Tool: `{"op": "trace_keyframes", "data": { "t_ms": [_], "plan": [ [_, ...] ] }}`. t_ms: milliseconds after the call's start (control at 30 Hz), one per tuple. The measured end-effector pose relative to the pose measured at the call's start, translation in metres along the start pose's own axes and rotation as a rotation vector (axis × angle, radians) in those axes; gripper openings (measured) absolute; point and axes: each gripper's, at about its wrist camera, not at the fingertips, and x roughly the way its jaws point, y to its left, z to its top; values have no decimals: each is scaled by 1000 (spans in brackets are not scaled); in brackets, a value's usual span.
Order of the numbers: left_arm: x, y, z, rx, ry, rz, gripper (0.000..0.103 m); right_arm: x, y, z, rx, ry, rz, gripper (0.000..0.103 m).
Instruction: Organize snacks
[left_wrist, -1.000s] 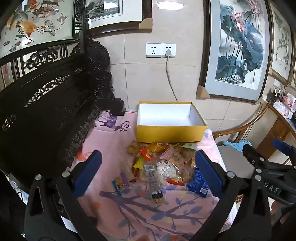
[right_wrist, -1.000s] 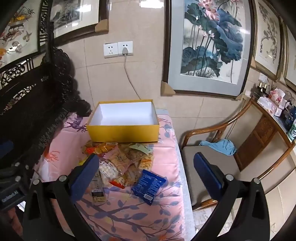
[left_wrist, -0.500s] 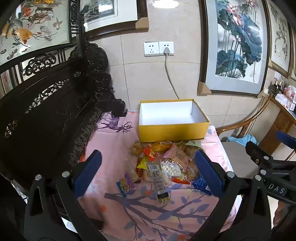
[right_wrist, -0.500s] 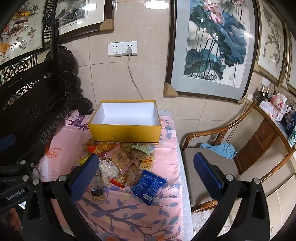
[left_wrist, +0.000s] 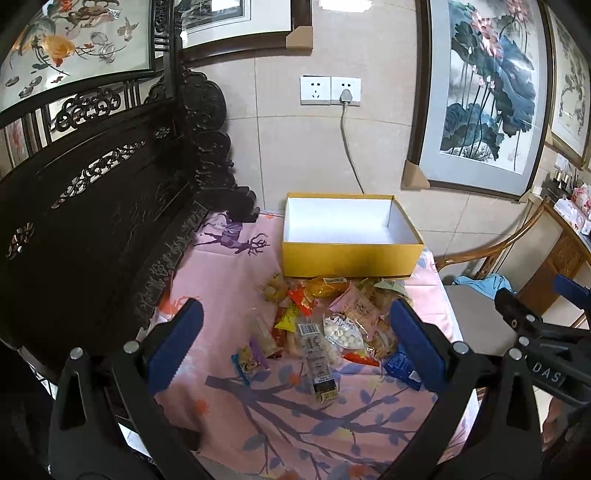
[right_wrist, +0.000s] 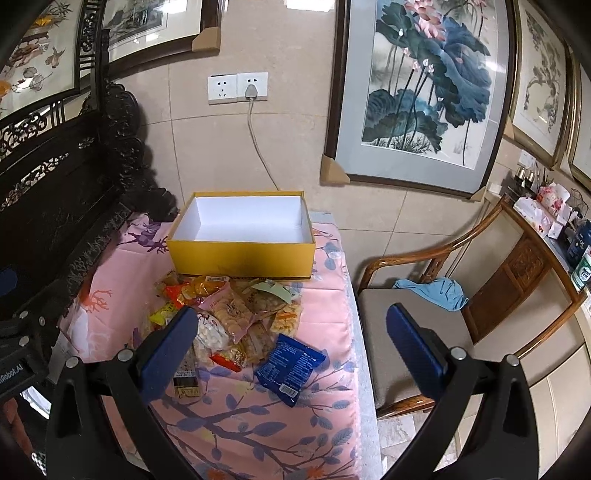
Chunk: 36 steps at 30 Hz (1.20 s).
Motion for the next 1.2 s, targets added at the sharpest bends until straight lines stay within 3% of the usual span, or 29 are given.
{"op": "trace_keyframes", "data": {
  "t_ms": [167, 333, 1200],
  "plan": [
    [-6, -4, 3, 0, -37, -62, 101, 0, 3, 5, 21, -12, 39, 102],
    [-5, -12, 4, 41, -45, -59, 101, -2, 4, 7, 24, -26, 34, 102],
    [-1, -10, 6, 36, -37, -33, 101, 2, -2, 6, 41, -31, 33, 102]
  ]
}}
